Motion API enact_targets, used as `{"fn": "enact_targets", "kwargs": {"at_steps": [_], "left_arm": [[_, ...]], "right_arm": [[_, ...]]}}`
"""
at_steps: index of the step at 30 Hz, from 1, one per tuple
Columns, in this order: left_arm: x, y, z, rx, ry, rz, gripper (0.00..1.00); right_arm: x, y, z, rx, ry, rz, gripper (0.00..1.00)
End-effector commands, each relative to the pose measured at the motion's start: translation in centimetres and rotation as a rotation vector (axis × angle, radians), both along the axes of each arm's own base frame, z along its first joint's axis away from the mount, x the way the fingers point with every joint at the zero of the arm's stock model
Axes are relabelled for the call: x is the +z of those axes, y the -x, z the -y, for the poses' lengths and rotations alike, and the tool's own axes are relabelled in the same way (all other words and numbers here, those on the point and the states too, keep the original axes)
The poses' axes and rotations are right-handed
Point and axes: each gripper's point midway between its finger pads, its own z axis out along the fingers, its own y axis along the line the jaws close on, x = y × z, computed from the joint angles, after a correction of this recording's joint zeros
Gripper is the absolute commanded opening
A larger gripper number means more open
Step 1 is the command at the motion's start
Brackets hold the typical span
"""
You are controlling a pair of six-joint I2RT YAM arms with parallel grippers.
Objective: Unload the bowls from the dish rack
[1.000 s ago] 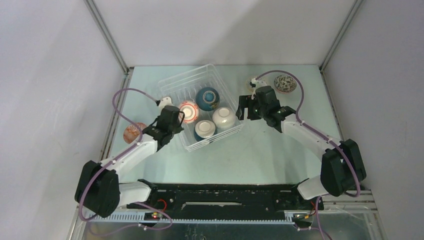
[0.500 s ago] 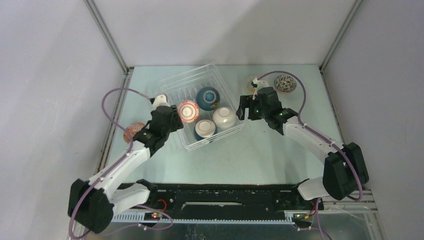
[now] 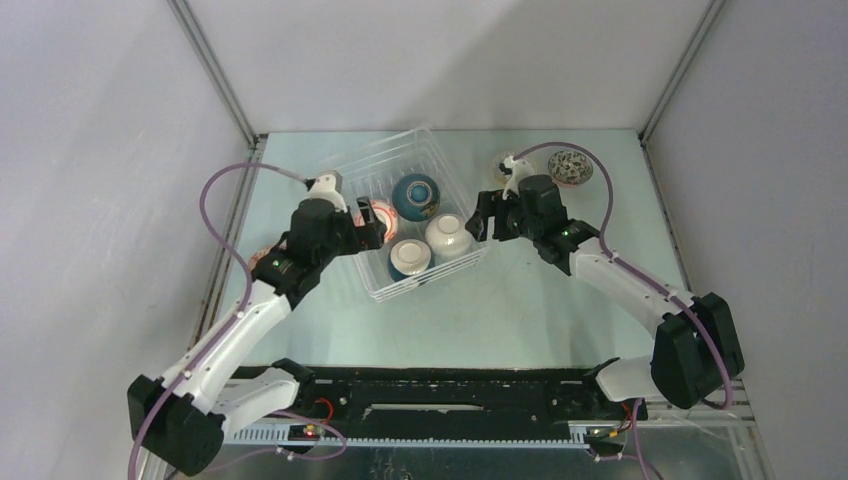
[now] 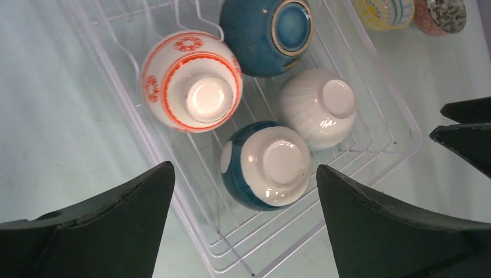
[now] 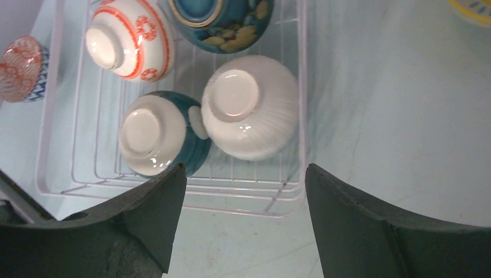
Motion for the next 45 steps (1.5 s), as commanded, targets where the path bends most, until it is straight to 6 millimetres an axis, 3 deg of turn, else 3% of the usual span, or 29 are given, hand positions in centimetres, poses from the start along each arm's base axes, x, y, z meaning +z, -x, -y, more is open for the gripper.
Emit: {"fn": "enact_targets", "kwargs": {"at_steps": [1,7,9,10,12,24,33,45], "left_arm": [[1.2,-0.8,2.4,-0.126,-0.003,-0.007,0.97],[-0.1,-2.5,2.1,-0.078,-0.057,-0.056,0.94],[0.0,-3.0,1.9,-0.061,-0.069,-0.054,0.94],[0.1,-3.1,2.2,-0.08,-0.071,-0.053,0.94],[0.1,-3.3,2.7,-0.109,-0.079,-0.061,0.94],[0.2,-6.5,0.1,0.025,-0.258,-0.072,0.97],[-1.6,-8.5,0.9,0.005,-0.321,-0.139,0.93],[-4.5,-9.6,1.4,0.059,-0.413,-0.185,0.8]], "right_arm": [[1.7,0.9,-2.1,0.105,-0.036,0.076,0.82],[2.2,1.3,-2.6,0.132,-0.06,0.096,0.84],[2.4,1.5,-3.1,0.151,-0.087,0.09,0.99],[2.3,1.6,-3.3,0.161,-0.098,0.08,0.99],[2.8,1.7,-3.8,0.177,-0.121,0.089,1.0],[2.9,1.9,-4.9,0.192,-0.13,0.099,1.0],[2.6,1.8,-4.7,0.172,-0.123,0.104,1.0],[2.4,1.7,-4.5,0.167,-0.112,0.109,1.0]]}}
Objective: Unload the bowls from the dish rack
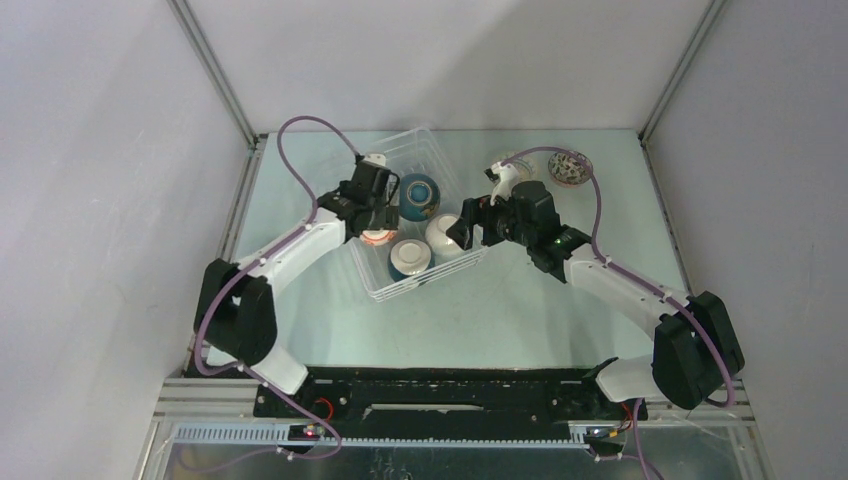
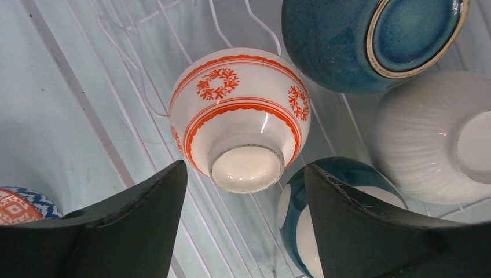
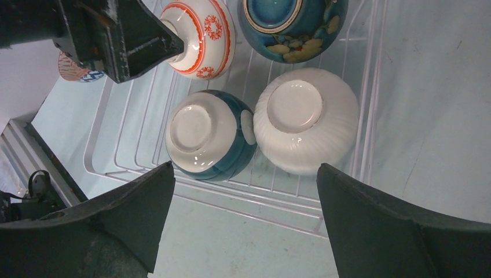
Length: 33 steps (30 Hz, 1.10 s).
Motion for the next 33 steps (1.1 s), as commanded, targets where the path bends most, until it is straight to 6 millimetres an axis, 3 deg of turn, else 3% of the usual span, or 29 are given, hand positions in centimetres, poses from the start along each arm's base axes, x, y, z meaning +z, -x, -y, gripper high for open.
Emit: {"fn": "enact_targets", "kwargs": {"at_steps": [1,9,16,21,25,33], "left_arm": [[2.2,-1.6,0.3,0.034,-0.045,0.075,0.79],[0.6,-2.1,-0.1,0.076,-0.11,0.052,0.75],[0.1,-2.3,-0.6,0.097,-0.148,0.043,0.62],[0.3,-1.8,-0.7,0.102,-0.137,0.037,0.46],[1.2,-1.3,-0.4,0.081,-0.099,0.05,0.39],[2.5,-0.6,-0.6,0.066,-0.017,0.098,0.35]], "right_arm": [[1.2,-0.1,-0.2,-0.002,-0.019,0.042,1.0],[1.1,0.0,0.0,-0.011,-0.022,0.052,0.99],[1.0,-0.1,0.0,-0.013,-0.017,0.051,1.0],[0.6,-0.2,-0.1,-0.011,-0.016,0.044,1.0],[0.1,-0.3,-0.8,0.007,-0.038,0.02,1.0],[1.2,-0.7,-3.8,0.075,-0.174,-0.051,0.99]]}}
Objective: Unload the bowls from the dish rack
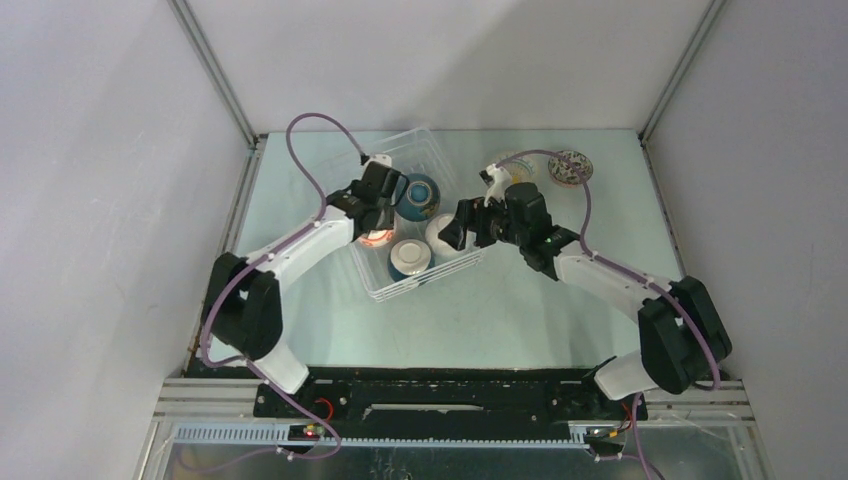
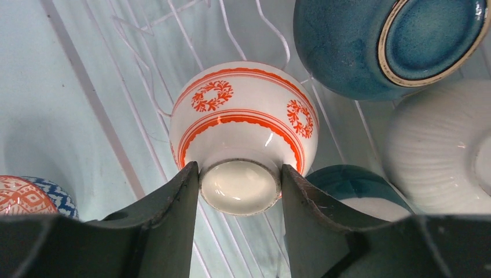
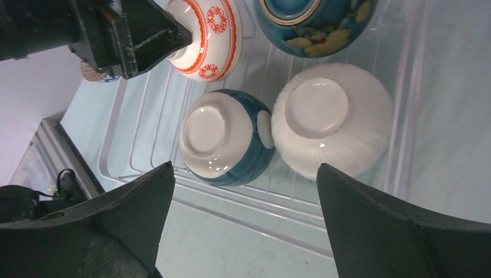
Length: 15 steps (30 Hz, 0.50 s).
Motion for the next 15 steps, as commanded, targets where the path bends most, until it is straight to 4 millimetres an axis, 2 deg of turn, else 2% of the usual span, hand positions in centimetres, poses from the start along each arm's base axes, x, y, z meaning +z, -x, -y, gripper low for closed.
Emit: {"fn": "enact_targets", "kwargs": {"at_steps": [1,7,15], "left_arm": [[3.7,-0.1,-0.5,0.008,0.102,0.115,0.35],[4.5,0.5,-0.3,-0.019,0.212,0.15,0.35],[3.6,0.4,-1.0,-0.015,0.289,0.146,0.35]], "right_arm": [[2.6,-0.7,-3.0,0.06,-0.132,-0.008,1.0],[3.2,-1.9,-6.0,0.112,-0.251,-0.077,0.96],[2.0,-3.4,-9.3,0.134,-0.347,-0.178,0.89]]}}
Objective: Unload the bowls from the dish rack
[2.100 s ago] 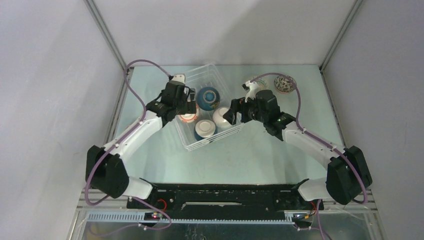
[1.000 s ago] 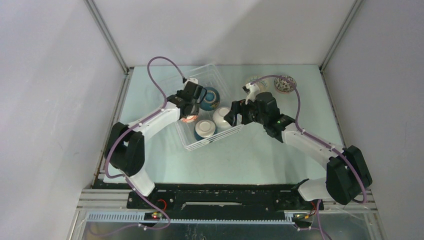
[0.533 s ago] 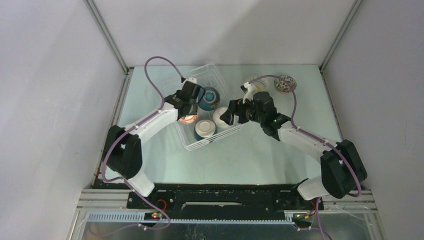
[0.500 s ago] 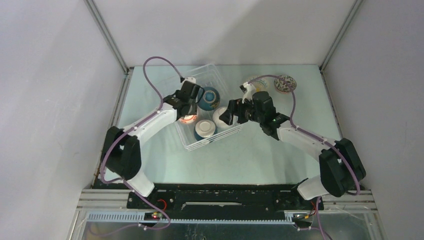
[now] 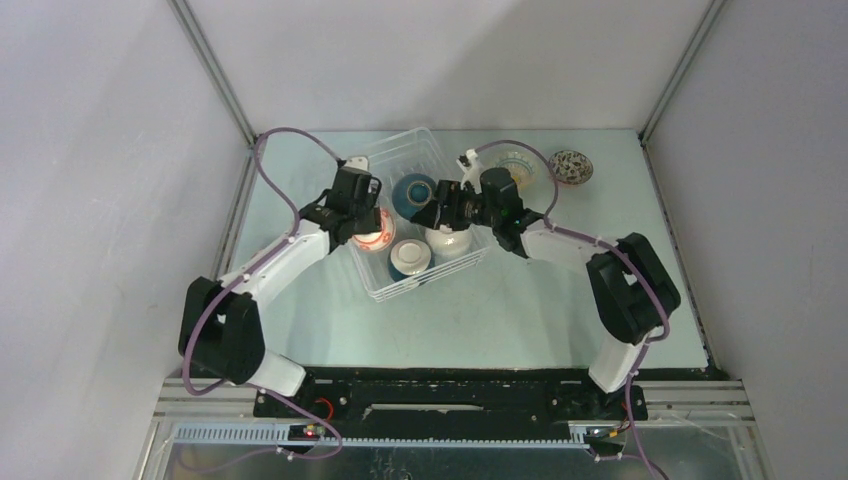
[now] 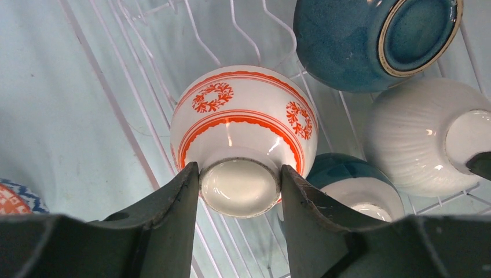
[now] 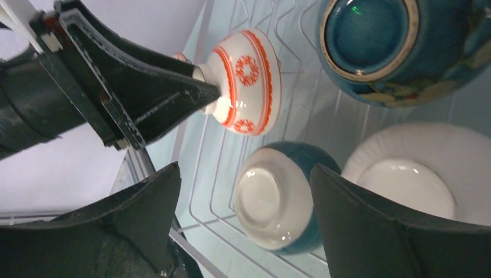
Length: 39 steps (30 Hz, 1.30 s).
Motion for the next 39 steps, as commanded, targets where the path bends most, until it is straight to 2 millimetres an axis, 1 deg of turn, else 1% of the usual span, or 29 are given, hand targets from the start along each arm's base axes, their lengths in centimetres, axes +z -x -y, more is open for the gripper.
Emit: {"fn": "enact_targets", "kwargs": {"at_steps": [1,8,13,19,24,27,34,37,39], "left_arm": [[2.0,-0.8,0.6,-0.009,0.125,0.096,0.35],[2.1,-1.0,0.9,-0.046,0.279,0.111,0.35],[2.3,-0.9,1.1,-0.067,0.36,0.119,0.35],[2.4,-1.0,1.2,-0.097,0.45,0.124,0.35],[2.3,-0.9,1.1,-0.101,0.468,0.121,0.35],[2.5,-0.9,1.1,-0.102,0.482,0.126,0.35],[3.4,-0.6,1.2,-0.127,0.556,0.138,0.35],[3.9,-0.3,1.4,-0.139,0.571,0.151,0.35],[4.1,-0.2,1.7,-0.15,0.586,0.15,0.35]], "right_arm": [[2.1,-0.5,-3.0,0.042,-0.125,-0.015,0.88],[1.3,-1.9,-5.0,0.067,-0.163,-0.059,0.83],[0.9,-2.9,-6.2,0.099,-0.162,-0.088,0.77],[0.6,-3.5,-6.9,0.112,-0.167,-0.111,0.74],[-0.7,-3.9,-7.0,0.101,-0.13,-0.143,0.73],[-1.0,-3.9,-7.1,0.109,-0.134,-0.149,0.73],[-0.2,-3.1,-7.7,0.162,-0.174,-0.174,0.72],[0.8,-2.7,-7.8,0.19,-0.2,-0.168,0.63],[1.6,-2.2,-7.9,0.219,-0.238,-0.167,0.55]]}}
